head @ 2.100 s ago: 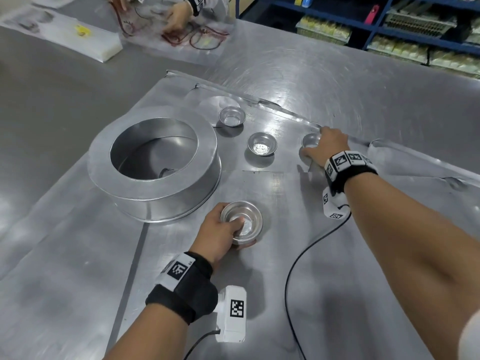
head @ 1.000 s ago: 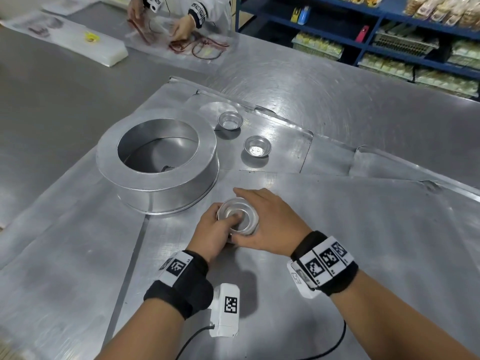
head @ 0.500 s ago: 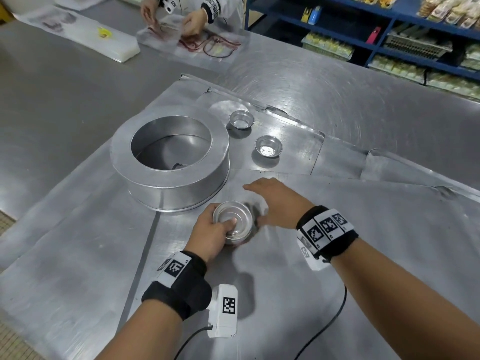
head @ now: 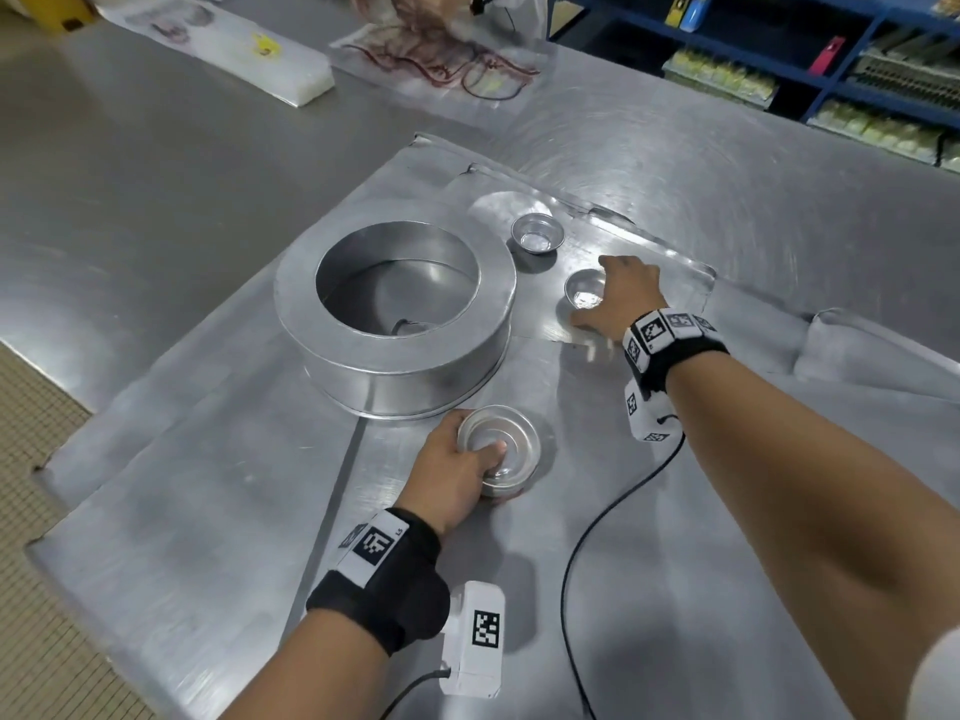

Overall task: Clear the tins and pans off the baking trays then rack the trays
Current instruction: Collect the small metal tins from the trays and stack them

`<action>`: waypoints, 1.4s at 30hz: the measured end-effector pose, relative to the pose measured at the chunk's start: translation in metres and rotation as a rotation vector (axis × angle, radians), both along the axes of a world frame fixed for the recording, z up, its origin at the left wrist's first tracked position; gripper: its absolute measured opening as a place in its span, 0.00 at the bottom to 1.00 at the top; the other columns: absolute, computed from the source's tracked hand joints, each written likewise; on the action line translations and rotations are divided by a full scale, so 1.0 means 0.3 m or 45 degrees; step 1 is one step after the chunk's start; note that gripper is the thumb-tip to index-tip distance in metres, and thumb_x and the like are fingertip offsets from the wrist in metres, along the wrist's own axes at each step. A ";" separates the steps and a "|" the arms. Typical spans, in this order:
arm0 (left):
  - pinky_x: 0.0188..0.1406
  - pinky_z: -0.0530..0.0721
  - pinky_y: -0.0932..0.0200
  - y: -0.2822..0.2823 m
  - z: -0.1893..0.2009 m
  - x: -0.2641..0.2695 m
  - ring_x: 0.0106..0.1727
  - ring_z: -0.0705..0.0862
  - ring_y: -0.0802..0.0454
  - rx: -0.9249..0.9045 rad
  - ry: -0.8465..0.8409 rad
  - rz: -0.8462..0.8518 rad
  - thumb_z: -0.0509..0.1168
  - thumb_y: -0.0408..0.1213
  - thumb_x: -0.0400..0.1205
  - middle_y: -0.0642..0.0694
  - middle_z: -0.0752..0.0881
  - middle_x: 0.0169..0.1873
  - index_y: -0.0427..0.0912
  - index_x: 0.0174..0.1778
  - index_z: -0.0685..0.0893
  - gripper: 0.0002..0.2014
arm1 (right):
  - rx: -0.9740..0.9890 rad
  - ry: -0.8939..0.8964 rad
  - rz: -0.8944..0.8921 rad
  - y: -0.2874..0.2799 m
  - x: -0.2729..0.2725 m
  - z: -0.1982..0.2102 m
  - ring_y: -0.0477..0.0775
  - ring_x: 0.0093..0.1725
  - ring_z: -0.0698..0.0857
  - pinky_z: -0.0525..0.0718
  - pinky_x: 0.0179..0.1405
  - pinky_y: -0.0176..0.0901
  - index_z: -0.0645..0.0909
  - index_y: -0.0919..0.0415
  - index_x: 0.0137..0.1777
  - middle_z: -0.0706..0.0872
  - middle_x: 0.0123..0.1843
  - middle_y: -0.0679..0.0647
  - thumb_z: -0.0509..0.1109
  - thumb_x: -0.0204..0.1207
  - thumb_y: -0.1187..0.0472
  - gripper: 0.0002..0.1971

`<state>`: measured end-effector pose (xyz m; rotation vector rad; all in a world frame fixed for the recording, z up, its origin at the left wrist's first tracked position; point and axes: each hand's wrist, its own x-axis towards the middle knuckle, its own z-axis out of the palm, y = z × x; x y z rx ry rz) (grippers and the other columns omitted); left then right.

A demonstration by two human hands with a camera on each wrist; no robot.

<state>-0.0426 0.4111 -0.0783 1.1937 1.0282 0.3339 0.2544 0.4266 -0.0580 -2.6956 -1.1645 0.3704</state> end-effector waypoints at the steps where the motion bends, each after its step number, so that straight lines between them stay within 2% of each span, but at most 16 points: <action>1: 0.63 0.86 0.33 0.004 -0.004 -0.004 0.55 0.90 0.38 -0.009 0.001 0.010 0.73 0.40 0.68 0.40 0.92 0.50 0.45 0.57 0.86 0.20 | -0.004 0.034 -0.030 0.009 0.009 -0.001 0.64 0.76 0.67 0.73 0.68 0.54 0.68 0.61 0.77 0.72 0.74 0.60 0.79 0.65 0.43 0.44; 8: 0.60 0.87 0.30 0.019 -0.022 -0.026 0.56 0.90 0.37 -0.073 -0.009 0.050 0.75 0.42 0.66 0.42 0.92 0.52 0.50 0.58 0.86 0.22 | 0.032 0.068 -0.072 0.008 0.006 0.008 0.63 0.70 0.76 0.79 0.60 0.51 0.76 0.65 0.69 0.78 0.68 0.62 0.81 0.63 0.45 0.38; 14: 0.58 0.88 0.30 0.007 0.007 -0.015 0.55 0.90 0.32 -0.143 -0.007 0.091 0.73 0.40 0.68 0.37 0.92 0.51 0.47 0.56 0.86 0.19 | 0.251 0.191 0.043 -0.069 -0.094 0.073 0.59 0.72 0.74 0.75 0.67 0.48 0.74 0.60 0.75 0.75 0.71 0.58 0.85 0.59 0.46 0.45; 16: 0.59 0.89 0.37 -0.001 0.017 -0.007 0.51 0.90 0.35 -0.132 -0.027 0.095 0.75 0.42 0.73 0.37 0.91 0.49 0.45 0.56 0.86 0.16 | 0.306 0.246 0.083 -0.109 -0.138 0.103 0.56 0.71 0.76 0.76 0.68 0.46 0.74 0.57 0.76 0.75 0.71 0.55 0.86 0.57 0.43 0.47; 17: 0.58 0.88 0.41 -0.005 0.022 -0.003 0.49 0.89 0.39 -0.118 -0.029 0.098 0.75 0.44 0.76 0.38 0.90 0.48 0.45 0.55 0.87 0.13 | 0.319 0.260 0.113 -0.131 -0.162 0.119 0.54 0.70 0.76 0.76 0.68 0.46 0.75 0.55 0.75 0.76 0.70 0.54 0.86 0.56 0.42 0.46; 18: 0.60 0.88 0.40 -0.010 0.029 0.000 0.49 0.89 0.42 -0.113 -0.034 0.099 0.74 0.49 0.77 0.40 0.91 0.49 0.47 0.54 0.88 0.14 | 0.332 0.277 0.146 -0.154 -0.188 0.139 0.53 0.69 0.77 0.77 0.69 0.46 0.76 0.54 0.74 0.77 0.69 0.52 0.86 0.55 0.42 0.46; 20: 0.65 0.86 0.36 -0.020 0.042 0.006 0.56 0.90 0.43 -0.126 -0.050 0.102 0.73 0.63 0.71 0.45 0.93 0.52 0.52 0.54 0.90 0.23 | 0.361 0.324 0.215 -0.200 -0.245 0.180 0.51 0.66 0.78 0.78 0.68 0.48 0.77 0.52 0.73 0.78 0.68 0.50 0.87 0.54 0.43 0.45; 22: 0.68 0.83 0.36 -0.031 0.056 0.014 0.60 0.90 0.44 -0.137 -0.072 0.079 0.70 0.73 0.69 0.48 0.93 0.55 0.51 0.59 0.89 0.33 | 0.382 0.375 0.298 -0.247 -0.300 0.213 0.48 0.64 0.79 0.80 0.67 0.48 0.77 0.52 0.72 0.78 0.67 0.48 0.88 0.54 0.44 0.45; 24: 0.70 0.81 0.33 -0.039 0.064 0.023 0.63 0.89 0.43 -0.177 -0.101 0.043 0.67 0.79 0.68 0.47 0.92 0.59 0.52 0.63 0.88 0.39 | 0.396 0.404 0.395 -0.292 -0.349 0.235 0.46 0.62 0.80 0.81 0.66 0.47 0.78 0.51 0.72 0.79 0.65 0.46 0.88 0.53 0.43 0.44; 26: 0.69 0.81 0.31 -0.050 0.080 0.030 0.64 0.89 0.42 -0.196 -0.124 0.031 0.67 0.80 0.68 0.46 0.91 0.61 0.54 0.65 0.87 0.39 | 0.412 0.418 0.487 -0.330 -0.389 0.250 0.45 0.61 0.80 0.80 0.66 0.45 0.79 0.51 0.70 0.79 0.64 0.46 0.88 0.53 0.45 0.43; 29: 0.66 0.84 0.29 -0.065 0.087 0.041 0.62 0.89 0.37 -0.220 -0.177 0.052 0.71 0.74 0.70 0.41 0.91 0.59 0.48 0.65 0.86 0.37 | 0.395 0.406 0.597 -0.370 -0.432 0.256 0.47 0.63 0.80 0.78 0.68 0.44 0.79 0.54 0.70 0.80 0.64 0.48 0.88 0.54 0.47 0.42; 32: 0.63 0.86 0.31 -0.074 0.092 0.046 0.58 0.90 0.35 -0.223 -0.181 0.116 0.77 0.60 0.70 0.34 0.91 0.57 0.41 0.60 0.85 0.31 | 0.381 0.446 0.636 -0.395 -0.461 0.237 0.48 0.65 0.79 0.77 0.70 0.44 0.78 0.56 0.72 0.79 0.65 0.48 0.88 0.55 0.46 0.43; 36: 0.42 0.86 0.47 -0.074 0.067 0.042 0.47 0.88 0.41 -0.172 -0.120 0.093 0.74 0.37 0.78 0.36 0.90 0.49 0.40 0.56 0.83 0.12 | 0.334 0.445 0.652 -0.409 -0.493 0.202 0.46 0.66 0.76 0.74 0.68 0.38 0.77 0.53 0.73 0.77 0.66 0.44 0.87 0.55 0.44 0.44; 37: 0.40 0.84 0.50 -0.073 0.060 0.038 0.47 0.88 0.41 -0.167 -0.112 0.088 0.72 0.31 0.80 0.36 0.89 0.47 0.39 0.56 0.82 0.10 | 0.322 0.430 0.658 -0.407 -0.500 0.196 0.46 0.65 0.76 0.73 0.68 0.37 0.77 0.53 0.73 0.77 0.66 0.44 0.87 0.56 0.44 0.44; 40: 0.44 0.84 0.46 -0.066 0.042 0.026 0.49 0.88 0.39 -0.123 -0.084 0.079 0.69 0.26 0.82 0.34 0.89 0.49 0.40 0.55 0.82 0.09 | 0.266 0.437 0.666 -0.392 -0.511 0.183 0.45 0.67 0.75 0.72 0.70 0.37 0.76 0.52 0.75 0.77 0.68 0.43 0.87 0.55 0.43 0.46; 42: 0.52 0.88 0.39 -0.061 0.043 0.021 0.51 0.89 0.36 -0.117 -0.082 0.075 0.69 0.26 0.82 0.33 0.90 0.51 0.41 0.54 0.82 0.09 | 0.195 0.484 0.693 -0.380 -0.498 0.175 0.44 0.69 0.75 0.71 0.73 0.40 0.73 0.52 0.77 0.76 0.71 0.43 0.88 0.54 0.42 0.50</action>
